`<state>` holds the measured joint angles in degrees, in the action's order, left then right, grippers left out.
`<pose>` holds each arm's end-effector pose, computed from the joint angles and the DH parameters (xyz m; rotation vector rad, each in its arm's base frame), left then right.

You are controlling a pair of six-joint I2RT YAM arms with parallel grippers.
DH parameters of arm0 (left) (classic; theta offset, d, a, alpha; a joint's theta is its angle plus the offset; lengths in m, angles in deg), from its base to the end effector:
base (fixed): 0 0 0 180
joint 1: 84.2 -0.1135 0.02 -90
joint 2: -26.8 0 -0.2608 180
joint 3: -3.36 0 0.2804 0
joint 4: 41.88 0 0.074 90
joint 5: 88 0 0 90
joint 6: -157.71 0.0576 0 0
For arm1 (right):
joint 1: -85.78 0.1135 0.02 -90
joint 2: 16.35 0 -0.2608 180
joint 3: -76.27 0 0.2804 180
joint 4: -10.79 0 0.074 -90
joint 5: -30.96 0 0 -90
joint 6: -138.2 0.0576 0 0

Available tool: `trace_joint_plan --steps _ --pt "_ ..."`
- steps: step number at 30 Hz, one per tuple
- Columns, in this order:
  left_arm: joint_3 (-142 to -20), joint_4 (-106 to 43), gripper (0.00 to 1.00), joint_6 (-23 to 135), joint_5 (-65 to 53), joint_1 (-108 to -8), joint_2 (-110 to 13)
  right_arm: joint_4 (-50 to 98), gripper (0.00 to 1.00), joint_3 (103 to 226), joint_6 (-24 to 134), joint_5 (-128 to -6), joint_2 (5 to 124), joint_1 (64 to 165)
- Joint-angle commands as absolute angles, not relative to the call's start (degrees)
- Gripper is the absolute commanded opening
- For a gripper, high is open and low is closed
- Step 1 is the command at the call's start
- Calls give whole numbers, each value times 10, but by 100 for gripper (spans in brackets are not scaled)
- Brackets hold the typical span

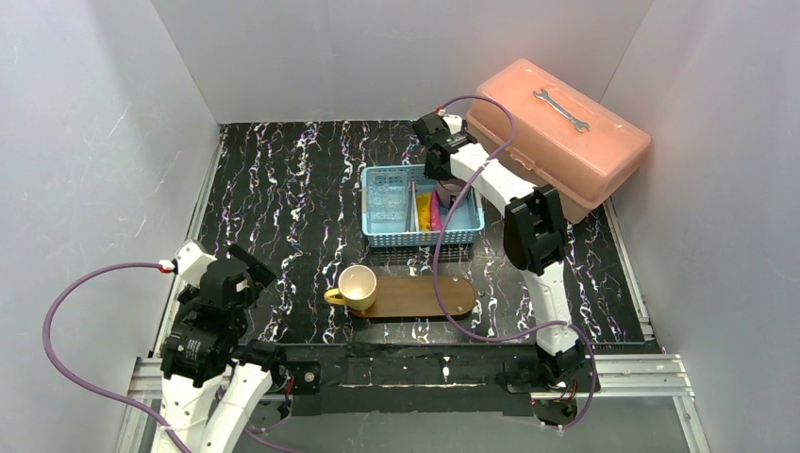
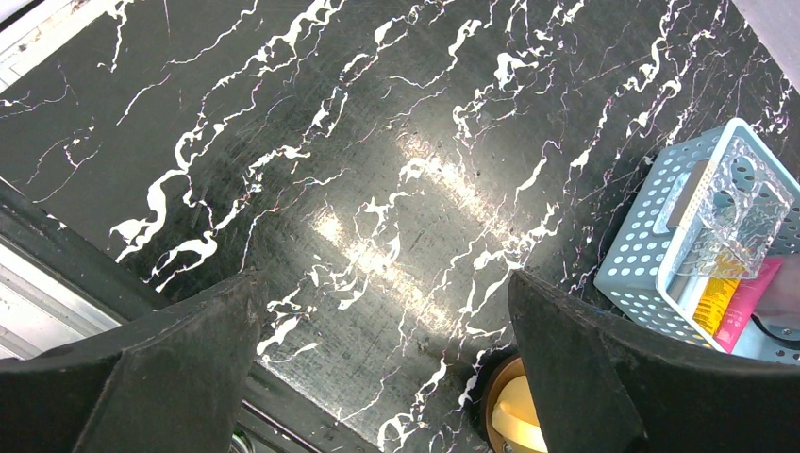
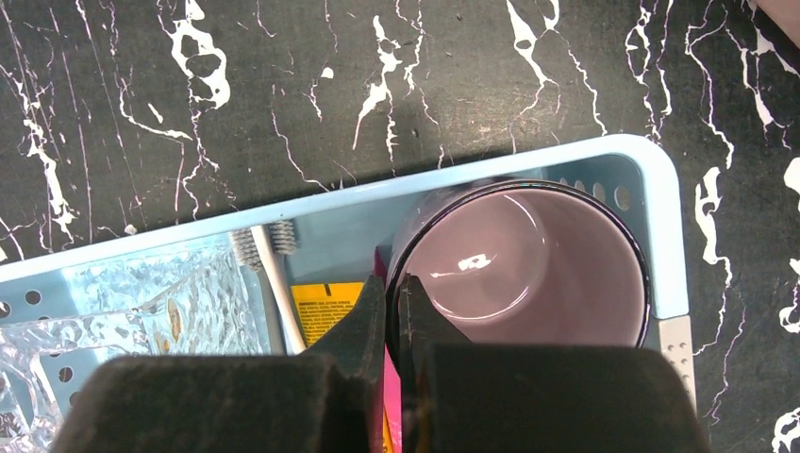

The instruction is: Prepare toiletry sets of a toothbrush and toothpaste on the tray

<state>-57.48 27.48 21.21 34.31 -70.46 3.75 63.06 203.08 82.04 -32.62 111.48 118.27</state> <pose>0.1104 0.0047 0.3232 -0.8764 1.8307 -0.0602 0.4654 0.2660 0.2138 0.2120 2.3624 -0.0355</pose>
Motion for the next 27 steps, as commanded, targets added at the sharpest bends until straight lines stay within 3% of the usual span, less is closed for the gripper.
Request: trace_joint_plan --steps 1,27 --pt "-576 278 98 215 351 -703 28 607 1 2014 806 -348 1066 1180" --pt "-570 264 98 234 331 -703 31 614 1 1931 636 -363 817 1254"
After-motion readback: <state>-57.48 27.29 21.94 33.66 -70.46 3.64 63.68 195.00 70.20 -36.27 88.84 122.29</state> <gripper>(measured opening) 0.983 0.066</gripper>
